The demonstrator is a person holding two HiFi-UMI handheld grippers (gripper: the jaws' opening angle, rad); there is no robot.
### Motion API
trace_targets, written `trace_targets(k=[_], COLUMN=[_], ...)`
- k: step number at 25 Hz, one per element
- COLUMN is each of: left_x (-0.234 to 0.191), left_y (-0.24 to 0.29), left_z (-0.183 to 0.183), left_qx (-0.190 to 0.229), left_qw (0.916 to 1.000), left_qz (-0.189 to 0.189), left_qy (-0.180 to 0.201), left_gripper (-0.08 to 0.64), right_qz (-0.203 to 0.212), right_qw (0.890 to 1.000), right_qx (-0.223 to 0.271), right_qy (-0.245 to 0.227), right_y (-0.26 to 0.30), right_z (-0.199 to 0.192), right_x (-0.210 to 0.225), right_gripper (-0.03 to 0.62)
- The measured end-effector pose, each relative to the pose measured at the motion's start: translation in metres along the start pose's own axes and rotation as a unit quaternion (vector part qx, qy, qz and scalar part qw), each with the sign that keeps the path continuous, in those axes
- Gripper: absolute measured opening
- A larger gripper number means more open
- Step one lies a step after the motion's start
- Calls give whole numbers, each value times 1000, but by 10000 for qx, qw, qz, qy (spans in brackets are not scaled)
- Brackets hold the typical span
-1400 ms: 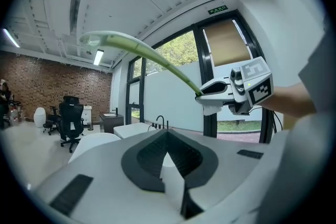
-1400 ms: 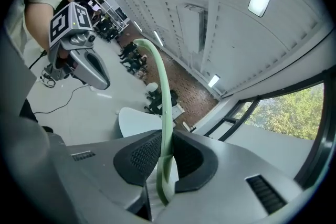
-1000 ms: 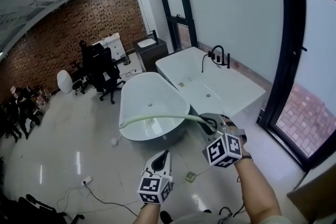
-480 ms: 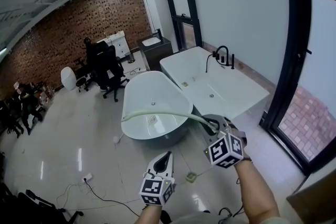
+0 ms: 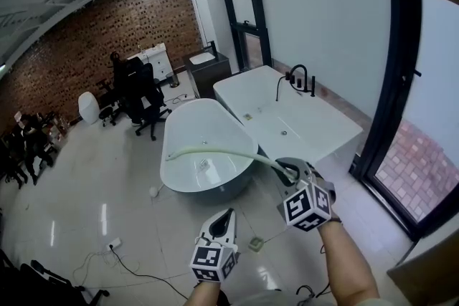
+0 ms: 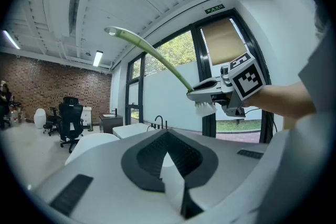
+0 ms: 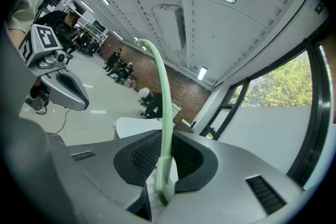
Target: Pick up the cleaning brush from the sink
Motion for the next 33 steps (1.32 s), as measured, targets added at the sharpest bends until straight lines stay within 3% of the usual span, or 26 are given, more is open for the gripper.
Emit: trace_targets(k=[11, 33], left_x=[-8, -10], left_y=[2, -12], left_z=[-3, -12], left_qx=[19, 62], left_qw=[10000, 9999], left_qz=[-26, 36], left_qy=[-70, -107], left_gripper=[-9, -9], right_qz=[32, 85], right_qw=[9996, 9997], right_qx=[-116, -107], right_qy=[256, 226], right_y=[11, 7], right_z=[-7, -4], right_x=[-4, -20], right_gripper=[41, 41])
Point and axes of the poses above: the fingertips, and each gripper's own axes: y forward along the fingers, x to its right, z out of its top, the point moved 7 cm from there along -y, backward along the fingers, and after that the axes turned 13 degrees about z, right-handed, at the moved point
